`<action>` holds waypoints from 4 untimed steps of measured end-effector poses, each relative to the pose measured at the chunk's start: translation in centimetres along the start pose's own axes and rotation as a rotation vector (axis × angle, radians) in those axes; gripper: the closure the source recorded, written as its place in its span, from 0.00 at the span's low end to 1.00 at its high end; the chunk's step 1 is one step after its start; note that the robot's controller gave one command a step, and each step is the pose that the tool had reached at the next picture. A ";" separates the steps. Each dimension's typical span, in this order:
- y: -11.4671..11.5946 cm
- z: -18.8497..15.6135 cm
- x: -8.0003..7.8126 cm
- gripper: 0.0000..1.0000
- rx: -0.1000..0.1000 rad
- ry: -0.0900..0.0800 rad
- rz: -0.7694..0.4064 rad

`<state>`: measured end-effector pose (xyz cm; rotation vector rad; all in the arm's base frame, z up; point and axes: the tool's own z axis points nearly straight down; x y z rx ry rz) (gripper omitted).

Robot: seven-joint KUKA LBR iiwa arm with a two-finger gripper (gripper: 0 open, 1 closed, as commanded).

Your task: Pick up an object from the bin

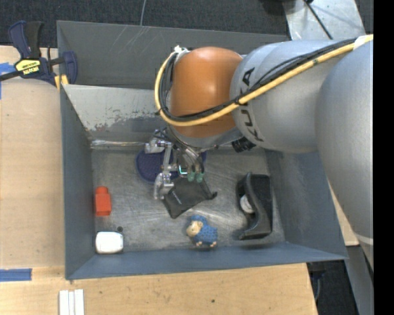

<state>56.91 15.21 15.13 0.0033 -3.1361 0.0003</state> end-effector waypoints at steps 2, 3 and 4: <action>-2.2 6.0 -0.3 1.00 -0.011 -0.046 0.000; -2.8 -4.4 -1.8 1.00 -0.002 -0.017 0.025; 3.3 -11.6 -2.5 1.00 -0.006 -0.017 0.054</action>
Offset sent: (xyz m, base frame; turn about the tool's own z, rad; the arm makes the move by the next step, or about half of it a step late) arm -0.0097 -0.0276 -0.0813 -0.0015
